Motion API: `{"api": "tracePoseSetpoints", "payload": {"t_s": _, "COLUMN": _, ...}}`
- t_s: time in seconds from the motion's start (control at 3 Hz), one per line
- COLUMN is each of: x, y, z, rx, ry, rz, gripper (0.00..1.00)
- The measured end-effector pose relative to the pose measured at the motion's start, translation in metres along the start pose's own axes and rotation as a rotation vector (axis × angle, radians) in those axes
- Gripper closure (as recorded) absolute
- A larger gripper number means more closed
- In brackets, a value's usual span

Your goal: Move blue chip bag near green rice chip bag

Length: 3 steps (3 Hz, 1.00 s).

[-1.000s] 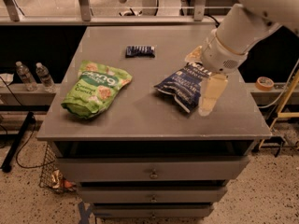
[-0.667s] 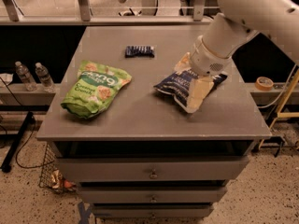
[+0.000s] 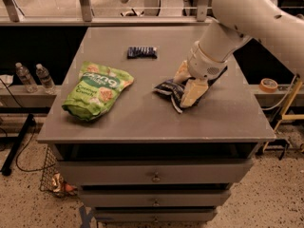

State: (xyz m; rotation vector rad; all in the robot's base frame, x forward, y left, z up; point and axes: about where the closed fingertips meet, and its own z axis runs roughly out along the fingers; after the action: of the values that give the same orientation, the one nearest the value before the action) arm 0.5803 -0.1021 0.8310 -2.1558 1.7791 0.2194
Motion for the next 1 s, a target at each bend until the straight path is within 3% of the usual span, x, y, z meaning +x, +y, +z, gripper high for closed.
{"api": "tracePoseSetpoints", "payload": {"t_s": 0.33, "x": -0.0006, "y": -0.0003, "z": -0.0017, "rx": 0.0, "ry": 0.0, "rz": 0.0, "gripper": 0.85}}
{"api": "tracePoseSetpoints", "payload": {"t_s": 0.67, "x": -0.0014, "y": -0.0008, "z": -0.004, "rx": 0.0, "ry": 0.0, "rz": 0.0, "gripper": 1.0}}
{"api": "tracePoseSetpoints", "payload": {"t_s": 1.0, "x": -0.0015, "y": -0.0008, "z": -0.0042, "rx": 0.0, "ry": 0.0, "rz": 0.0, "gripper": 1.0}}
